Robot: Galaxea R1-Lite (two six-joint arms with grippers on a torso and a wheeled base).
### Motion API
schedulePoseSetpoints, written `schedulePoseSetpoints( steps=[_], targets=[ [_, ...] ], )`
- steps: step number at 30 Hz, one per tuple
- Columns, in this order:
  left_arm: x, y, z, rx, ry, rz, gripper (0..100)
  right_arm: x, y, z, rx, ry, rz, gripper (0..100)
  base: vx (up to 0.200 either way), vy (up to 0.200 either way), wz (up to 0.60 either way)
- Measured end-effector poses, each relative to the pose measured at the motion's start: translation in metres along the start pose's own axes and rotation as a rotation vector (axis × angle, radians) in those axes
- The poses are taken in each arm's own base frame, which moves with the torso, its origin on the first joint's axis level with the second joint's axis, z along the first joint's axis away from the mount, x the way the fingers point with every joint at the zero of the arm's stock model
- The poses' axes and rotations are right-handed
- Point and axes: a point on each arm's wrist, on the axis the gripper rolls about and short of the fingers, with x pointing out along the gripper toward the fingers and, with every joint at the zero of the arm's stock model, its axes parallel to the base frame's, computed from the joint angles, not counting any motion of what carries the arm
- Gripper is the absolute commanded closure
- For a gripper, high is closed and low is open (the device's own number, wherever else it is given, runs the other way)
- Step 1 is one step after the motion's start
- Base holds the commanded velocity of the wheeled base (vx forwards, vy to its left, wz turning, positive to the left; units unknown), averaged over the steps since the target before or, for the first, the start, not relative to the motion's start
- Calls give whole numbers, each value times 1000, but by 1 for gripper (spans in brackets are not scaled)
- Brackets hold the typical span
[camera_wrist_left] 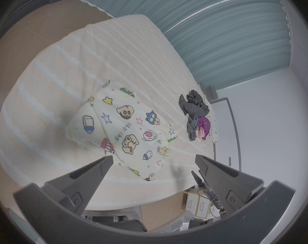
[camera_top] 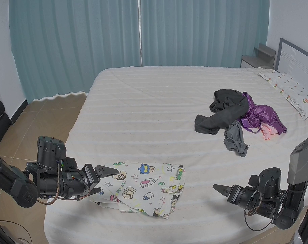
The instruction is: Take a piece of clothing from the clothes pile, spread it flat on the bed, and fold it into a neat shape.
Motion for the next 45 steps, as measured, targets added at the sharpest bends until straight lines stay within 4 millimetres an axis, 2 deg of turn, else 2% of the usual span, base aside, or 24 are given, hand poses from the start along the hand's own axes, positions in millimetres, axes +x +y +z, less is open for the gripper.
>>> schedulePoseSetpoints(
  steps=[5,14,28,37,44,45],
  targets=[
    [0,2,1,-6,-1,2,0,0,5,-5,-15,24,25,0,0,200,0],
    [2,7,-2,-12,28,2,0,5,16,-20,-57,112,94,0,0,0,0],
    [13,22,-1,-13,2,-24,0,35,26,-29,-90,201,214,0,0,0,0],
    [17,27,-2,-24,12,-4,0,44,29,-47,-137,265,232,0,0,0,0],
    [19,28,-2,-26,14,1,0,60,33,-54,-167,266,251,0,0,0,0],
    [19,28,-2,-26,14,2,0,61,33,-55,-169,266,252,100,0,0,0]
  ],
)
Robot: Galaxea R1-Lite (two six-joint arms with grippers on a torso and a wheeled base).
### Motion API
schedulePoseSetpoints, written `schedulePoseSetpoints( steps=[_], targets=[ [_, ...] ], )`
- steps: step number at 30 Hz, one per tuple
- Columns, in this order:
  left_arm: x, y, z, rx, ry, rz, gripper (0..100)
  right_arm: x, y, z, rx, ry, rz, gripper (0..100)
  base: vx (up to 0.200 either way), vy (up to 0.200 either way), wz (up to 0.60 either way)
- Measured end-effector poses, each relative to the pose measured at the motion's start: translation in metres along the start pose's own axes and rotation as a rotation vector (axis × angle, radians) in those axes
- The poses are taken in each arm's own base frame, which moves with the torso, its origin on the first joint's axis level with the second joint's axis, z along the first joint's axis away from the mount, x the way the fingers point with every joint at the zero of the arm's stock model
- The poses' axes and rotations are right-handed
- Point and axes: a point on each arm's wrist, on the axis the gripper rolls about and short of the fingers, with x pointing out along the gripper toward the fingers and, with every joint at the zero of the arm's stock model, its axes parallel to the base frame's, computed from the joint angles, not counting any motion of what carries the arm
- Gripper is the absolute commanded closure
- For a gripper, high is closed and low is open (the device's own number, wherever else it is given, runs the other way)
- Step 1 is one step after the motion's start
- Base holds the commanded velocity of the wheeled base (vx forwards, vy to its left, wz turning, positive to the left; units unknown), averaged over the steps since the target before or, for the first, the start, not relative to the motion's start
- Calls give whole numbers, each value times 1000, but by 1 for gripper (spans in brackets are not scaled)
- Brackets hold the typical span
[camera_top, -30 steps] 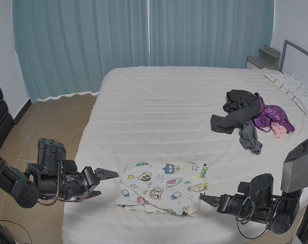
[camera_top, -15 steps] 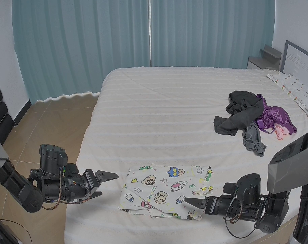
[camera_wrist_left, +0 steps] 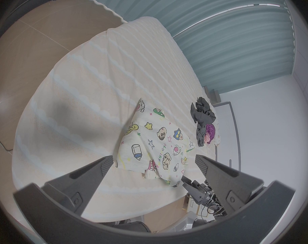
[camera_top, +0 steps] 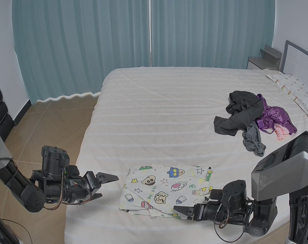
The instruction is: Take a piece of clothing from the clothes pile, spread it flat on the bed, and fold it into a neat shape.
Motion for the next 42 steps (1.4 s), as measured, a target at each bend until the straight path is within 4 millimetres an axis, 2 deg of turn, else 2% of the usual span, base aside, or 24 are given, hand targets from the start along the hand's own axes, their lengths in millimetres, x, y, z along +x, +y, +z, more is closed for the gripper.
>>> schedulePoseSetpoints(
  steps=[9,18,32,42],
  targets=[
    [1,2,1,-3,-1,7,0,0,-15,-1,-62,3,-63,100,0,0,0],
    [1,3,0,-2,-1,12,0,-3,-27,5,-55,-67,-175,100,0,0,0],
    [1,3,0,-3,-5,15,0,-15,-25,27,-31,-164,-178,100,0,0,0],
    [1,3,0,-3,-4,17,0,-14,-41,43,-1,-226,-213,100,0,0,0]
  ],
)
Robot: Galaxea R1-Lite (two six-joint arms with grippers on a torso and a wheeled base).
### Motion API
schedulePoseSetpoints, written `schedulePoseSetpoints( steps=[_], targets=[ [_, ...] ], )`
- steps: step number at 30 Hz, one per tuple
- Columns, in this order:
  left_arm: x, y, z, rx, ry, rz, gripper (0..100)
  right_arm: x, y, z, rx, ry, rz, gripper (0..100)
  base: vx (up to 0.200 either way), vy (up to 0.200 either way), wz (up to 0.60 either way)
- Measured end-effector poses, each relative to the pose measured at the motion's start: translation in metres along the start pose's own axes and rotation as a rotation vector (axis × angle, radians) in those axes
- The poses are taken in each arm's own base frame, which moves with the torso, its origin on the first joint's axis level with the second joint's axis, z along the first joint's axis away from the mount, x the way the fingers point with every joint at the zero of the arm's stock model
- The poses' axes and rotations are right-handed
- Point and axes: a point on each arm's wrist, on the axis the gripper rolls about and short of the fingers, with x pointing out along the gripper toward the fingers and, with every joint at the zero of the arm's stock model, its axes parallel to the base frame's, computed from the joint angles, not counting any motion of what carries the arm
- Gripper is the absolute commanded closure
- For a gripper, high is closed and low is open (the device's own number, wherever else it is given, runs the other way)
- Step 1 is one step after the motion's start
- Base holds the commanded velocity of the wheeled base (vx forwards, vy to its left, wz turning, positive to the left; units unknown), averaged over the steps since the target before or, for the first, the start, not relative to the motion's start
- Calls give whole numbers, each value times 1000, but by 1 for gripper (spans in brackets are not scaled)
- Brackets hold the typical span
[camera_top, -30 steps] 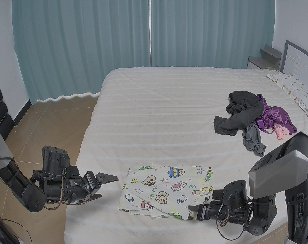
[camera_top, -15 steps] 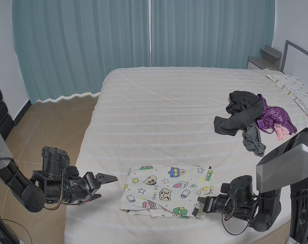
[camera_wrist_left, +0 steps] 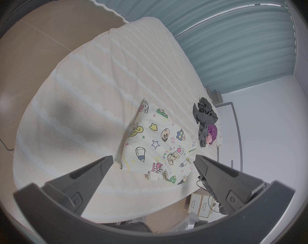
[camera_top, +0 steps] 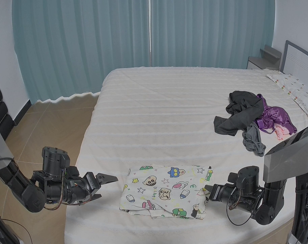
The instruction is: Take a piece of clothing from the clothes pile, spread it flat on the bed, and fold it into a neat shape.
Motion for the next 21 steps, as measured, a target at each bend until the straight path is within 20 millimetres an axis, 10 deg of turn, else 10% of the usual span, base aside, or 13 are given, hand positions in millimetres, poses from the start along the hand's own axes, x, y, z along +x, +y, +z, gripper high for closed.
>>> schedulePoseSetpoints(
  steps=[4,5,21],
  targets=[
    [0,0,0,0,0,0,0,0,-4,1,14,-1,-9,100,0,0,0],
    [0,0,0,0,1,0,0,-2,-4,0,15,6,-10,0,0,0,0],
    [0,1,0,-2,2,2,0,-35,29,-25,-60,131,107,0,0,0,0]
  ],
)
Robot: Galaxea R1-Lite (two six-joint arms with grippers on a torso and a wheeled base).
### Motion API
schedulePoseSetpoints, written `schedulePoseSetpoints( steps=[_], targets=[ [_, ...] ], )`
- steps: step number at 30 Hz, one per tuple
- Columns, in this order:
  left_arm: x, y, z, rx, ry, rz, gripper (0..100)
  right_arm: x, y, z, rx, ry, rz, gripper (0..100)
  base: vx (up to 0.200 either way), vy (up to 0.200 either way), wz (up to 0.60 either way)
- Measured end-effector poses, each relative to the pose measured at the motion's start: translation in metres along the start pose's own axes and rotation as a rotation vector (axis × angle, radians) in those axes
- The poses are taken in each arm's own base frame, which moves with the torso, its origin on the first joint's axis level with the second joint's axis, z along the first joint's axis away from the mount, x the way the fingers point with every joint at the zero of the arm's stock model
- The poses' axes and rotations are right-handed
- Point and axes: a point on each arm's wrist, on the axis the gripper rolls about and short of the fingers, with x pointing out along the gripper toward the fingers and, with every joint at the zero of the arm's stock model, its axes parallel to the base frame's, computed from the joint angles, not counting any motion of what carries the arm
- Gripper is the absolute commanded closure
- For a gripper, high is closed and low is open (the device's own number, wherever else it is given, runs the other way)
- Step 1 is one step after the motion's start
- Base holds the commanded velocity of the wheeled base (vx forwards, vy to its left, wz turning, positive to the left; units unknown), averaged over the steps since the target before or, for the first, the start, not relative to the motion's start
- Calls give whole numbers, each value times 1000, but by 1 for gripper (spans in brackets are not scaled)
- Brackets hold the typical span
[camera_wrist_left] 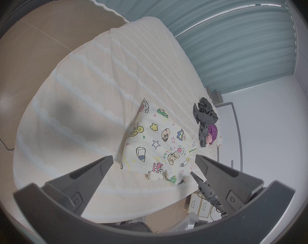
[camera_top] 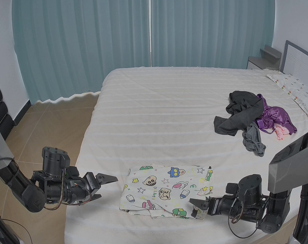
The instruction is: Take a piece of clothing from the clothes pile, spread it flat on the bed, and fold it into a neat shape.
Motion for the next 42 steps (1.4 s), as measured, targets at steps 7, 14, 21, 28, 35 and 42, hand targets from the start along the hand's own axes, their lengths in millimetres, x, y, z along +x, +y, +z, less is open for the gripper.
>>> schedulePoseSetpoints(
  steps=[7,14,21,28,35,42],
  targets=[
    [1,0,0,0,0,1,0,16,12,-4,-28,6,55,0,0,0,0],
    [3,2,2,-6,-3,6,0,36,13,-7,-35,3,68,100,0,0,0],
    [5,2,4,-4,-13,-2,0,43,6,-6,-35,0,47,100,0,0,0],
    [6,3,5,-2,-25,-16,0,52,-19,6,-42,-47,-38,100,0,0,0],
    [6,5,7,-10,-29,-9,0,53,-28,8,-31,-87,-117,100,0,0,0],
    [6,6,7,-12,-30,-9,0,49,-31,13,-29,-123,-155,100,0,0,0]
  ],
)
